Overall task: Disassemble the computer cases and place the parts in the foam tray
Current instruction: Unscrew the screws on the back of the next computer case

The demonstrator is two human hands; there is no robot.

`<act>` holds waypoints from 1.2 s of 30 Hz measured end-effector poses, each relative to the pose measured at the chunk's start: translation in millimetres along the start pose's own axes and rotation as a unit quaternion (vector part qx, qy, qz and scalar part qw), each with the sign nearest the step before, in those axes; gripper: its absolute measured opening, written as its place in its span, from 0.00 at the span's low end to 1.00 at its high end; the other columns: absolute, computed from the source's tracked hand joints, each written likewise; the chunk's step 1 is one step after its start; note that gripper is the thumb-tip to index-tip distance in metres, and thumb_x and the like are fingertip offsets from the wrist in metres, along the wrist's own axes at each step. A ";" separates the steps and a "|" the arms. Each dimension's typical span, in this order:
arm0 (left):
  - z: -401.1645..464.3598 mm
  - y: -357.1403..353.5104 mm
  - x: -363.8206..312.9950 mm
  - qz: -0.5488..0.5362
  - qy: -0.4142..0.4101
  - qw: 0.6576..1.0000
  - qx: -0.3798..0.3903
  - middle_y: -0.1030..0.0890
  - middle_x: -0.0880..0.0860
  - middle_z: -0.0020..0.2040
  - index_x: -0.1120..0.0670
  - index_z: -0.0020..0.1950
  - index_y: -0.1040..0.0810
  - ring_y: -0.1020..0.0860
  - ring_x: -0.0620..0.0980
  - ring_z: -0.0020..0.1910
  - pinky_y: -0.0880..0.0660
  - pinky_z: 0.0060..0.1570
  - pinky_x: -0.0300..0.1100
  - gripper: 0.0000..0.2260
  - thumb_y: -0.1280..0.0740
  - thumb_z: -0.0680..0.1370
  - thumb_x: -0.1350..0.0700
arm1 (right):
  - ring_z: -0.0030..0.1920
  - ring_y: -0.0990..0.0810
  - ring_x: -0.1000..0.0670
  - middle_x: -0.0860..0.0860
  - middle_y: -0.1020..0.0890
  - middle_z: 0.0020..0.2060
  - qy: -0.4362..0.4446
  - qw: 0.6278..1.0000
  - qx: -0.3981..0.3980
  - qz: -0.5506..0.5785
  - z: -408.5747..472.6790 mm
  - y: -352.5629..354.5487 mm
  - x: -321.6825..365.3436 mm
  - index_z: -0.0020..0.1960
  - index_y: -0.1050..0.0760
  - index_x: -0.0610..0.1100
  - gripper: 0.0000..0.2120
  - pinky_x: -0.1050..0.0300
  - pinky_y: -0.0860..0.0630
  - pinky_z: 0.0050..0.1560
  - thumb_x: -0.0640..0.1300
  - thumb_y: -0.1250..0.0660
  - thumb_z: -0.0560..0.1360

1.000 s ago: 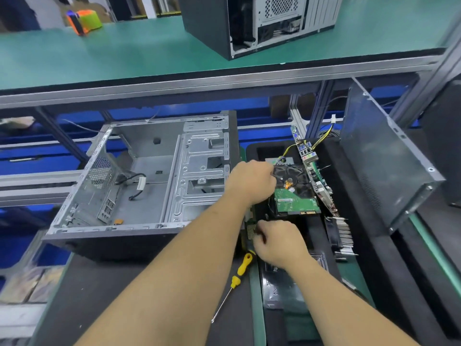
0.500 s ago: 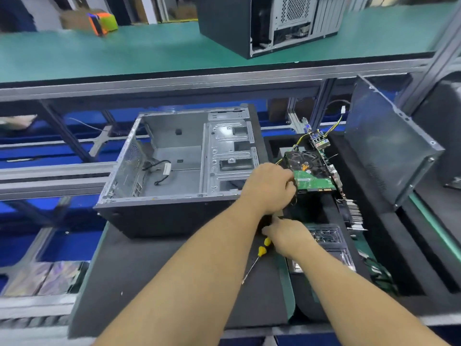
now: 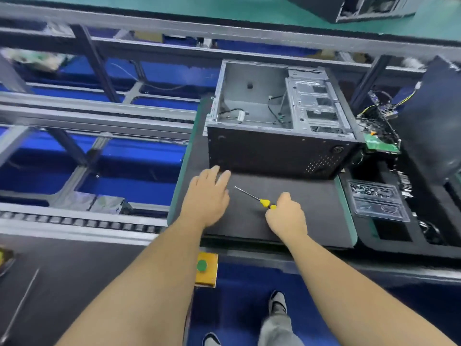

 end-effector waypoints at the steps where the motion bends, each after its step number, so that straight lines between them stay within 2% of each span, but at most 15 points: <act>1: -14.3 -9.2 20.1 -0.002 0.045 0.999 0.029 0.31 0.56 0.74 0.52 0.75 0.32 0.31 0.58 0.70 0.31 0.64 0.55 0.20 0.41 0.83 0.50 | 0.44 0.27 0.39 0.46 0.27 0.44 -0.019 0.999 -0.007 0.047 -8.7 -7.0 6.4 0.51 0.36 0.42 0.07 0.51 0.31 0.40 0.43 0.39 0.77; 3: -35.7 -26.3 46.8 -0.019 0.103 0.990 0.095 0.30 0.54 0.71 0.51 0.71 0.30 0.30 0.57 0.68 0.27 0.62 0.56 0.17 0.41 0.82 0.52 | 0.43 0.25 0.40 0.46 0.24 0.43 -0.029 0.993 -0.021 0.112 -26.7 -23.2 19.4 0.50 0.34 0.43 0.07 0.50 0.30 0.40 0.45 0.38 0.77; 5: -44.9 -36.8 56.1 -0.058 0.102 0.984 0.137 0.34 0.52 0.76 0.50 0.75 0.32 0.35 0.56 0.74 0.28 0.66 0.57 0.20 0.41 0.82 0.54 | 0.41 0.23 0.42 0.47 0.22 0.41 0.005 0.994 -0.006 0.111 -49.0 -49.6 32.4 0.46 0.32 0.46 0.10 0.51 0.28 0.39 0.51 0.36 0.77; 9: -46.8 -39.4 64.6 -0.111 0.078 0.981 0.140 0.41 0.48 0.81 0.47 0.79 0.34 0.43 0.51 0.79 0.33 0.72 0.55 0.24 0.40 0.82 0.60 | 0.39 0.21 0.46 0.49 0.20 0.38 0.060 0.988 0.144 0.021 -85.5 -122.5 43.5 0.40 0.25 0.47 0.19 0.54 0.27 0.38 0.61 0.37 0.79; 11: -49.2 -42.8 68.6 -0.119 0.058 0.979 0.153 0.43 0.49 0.82 0.48 0.80 0.36 0.45 0.52 0.80 0.35 0.75 0.56 0.28 0.38 0.81 0.64 | 0.40 0.20 0.46 0.46 0.18 0.41 0.026 0.974 0.223 0.014 -95.5 -153.0 37.1 0.44 0.23 0.45 0.18 0.54 0.27 0.40 0.60 0.34 0.78; 15: -49.7 -41.8 72.4 -0.093 0.022 0.985 0.147 0.37 0.51 0.79 0.48 0.78 0.33 0.40 0.53 0.77 0.31 0.72 0.55 0.24 0.38 0.83 0.63 | 0.41 0.21 0.49 0.47 0.19 0.43 -0.059 0.966 0.246 0.057 -95.7 -173.9 23.4 0.47 0.24 0.43 0.16 0.56 0.27 0.38 0.55 0.27 0.74; 17: -47.8 -37.2 72.3 -0.089 0.023 0.987 0.130 0.31 0.51 0.73 0.49 0.75 0.29 0.34 0.53 0.72 0.26 0.67 0.56 0.20 0.37 0.83 0.62 | 0.46 0.19 0.47 0.46 0.19 0.47 -0.105 0.960 0.247 0.085 -92.7 -178.3 23.6 0.51 0.25 0.42 0.17 0.56 0.25 0.39 0.53 0.24 0.73; 21: -47.1 -28.2 65.1 -0.119 0.043 0.988 0.086 0.25 0.49 0.62 0.51 0.68 0.24 0.29 0.51 0.65 0.23 0.61 0.55 0.14 0.42 0.86 0.56 | 0.47 0.21 0.46 0.46 0.22 0.48 -0.137 0.965 0.218 0.047 -85.8 -182.3 40.5 0.46 0.29 0.45 0.11 0.53 0.23 0.45 0.48 0.29 0.74; 24: -43.9 -20.1 60.9 -0.129 0.057 0.985 0.100 0.23 0.52 0.62 0.55 0.64 0.21 0.27 0.54 0.64 0.25 0.62 0.57 0.15 0.45 0.86 0.54 | 0.50 0.20 0.44 0.46 0.20 0.51 -0.089 0.969 0.226 -0.032 -88.3 -171.1 53.0 0.53 0.26 0.44 0.11 0.52 0.23 0.46 0.48 0.31 0.75; 26: -37.6 -12.8 62.8 -0.133 0.079 0.980 0.124 0.22 0.53 0.59 0.55 0.57 0.20 0.26 0.57 0.60 0.25 0.59 0.56 0.16 0.46 0.86 0.52 | 0.45 0.20 0.46 0.47 0.20 0.45 -0.013 0.968 0.242 -0.071 -92.9 -155.9 56.8 0.46 0.26 0.45 0.09 0.55 0.24 0.41 0.50 0.31 0.76; 28: -27.5 -2.9 65.5 -0.156 0.132 0.972 0.119 0.21 0.54 0.53 0.53 0.46 0.24 0.25 0.57 0.53 0.25 0.53 0.52 0.17 0.47 0.86 0.48 | 0.33 0.27 0.50 0.50 0.25 0.34 0.022 0.965 0.262 -0.018 -93.9 -132.7 56.0 0.36 0.31 0.46 0.16 0.59 0.31 0.32 0.52 0.31 0.76; 30: -10.0 7.7 57.7 -0.234 0.186 0.951 0.082 0.19 0.55 0.48 0.53 0.40 0.27 0.24 0.58 0.49 0.27 0.49 0.50 0.20 0.48 0.85 0.46 | 0.27 0.34 0.50 0.50 0.31 0.28 0.024 0.956 0.274 0.097 -88.5 -98.6 56.0 0.34 0.36 0.46 0.19 0.59 0.37 0.29 0.50 0.31 0.76; 32: 14.6 16.8 37.2 -0.375 0.228 0.898 0.044 0.17 0.54 0.43 0.55 0.42 0.22 0.21 0.57 0.45 0.25 0.48 0.49 0.20 0.45 0.85 0.46 | 0.28 0.35 0.49 0.49 0.33 0.28 0.039 0.956 0.249 0.148 -73.3 -58.3 59.7 0.36 0.37 0.46 0.18 0.58 0.36 0.31 0.48 0.30 0.76; 34: 38.6 29.8 8.3 -0.504 0.251 0.826 0.021 0.16 0.52 0.37 0.55 0.42 0.20 0.21 0.54 0.38 0.25 0.42 0.47 0.18 0.42 0.84 0.48 | 0.30 0.32 0.49 0.48 0.30 0.31 0.052 0.960 0.199 0.188 -54.5 -18.6 63.2 0.40 0.34 0.45 0.14 0.56 0.34 0.34 0.48 0.31 0.76; 36: 60.8 44.7 -23.0 -0.559 0.233 0.796 0.010 0.17 0.53 0.33 0.54 0.42 0.21 0.23 0.50 0.29 0.25 0.37 0.44 0.14 0.39 0.83 0.51 | 0.37 0.26 0.47 0.46 0.22 0.39 0.068 0.968 0.120 0.211 -35.7 19.8 62.5 0.49 0.30 0.44 0.10 0.56 0.31 0.38 0.48 0.32 0.77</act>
Point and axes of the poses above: each hand's wrist, its own z-axis towards the middle knuckle, its own y-axis out of the back of the hand, x = y × z, the point moved 5 cm from there along z, towards the middle knuckle
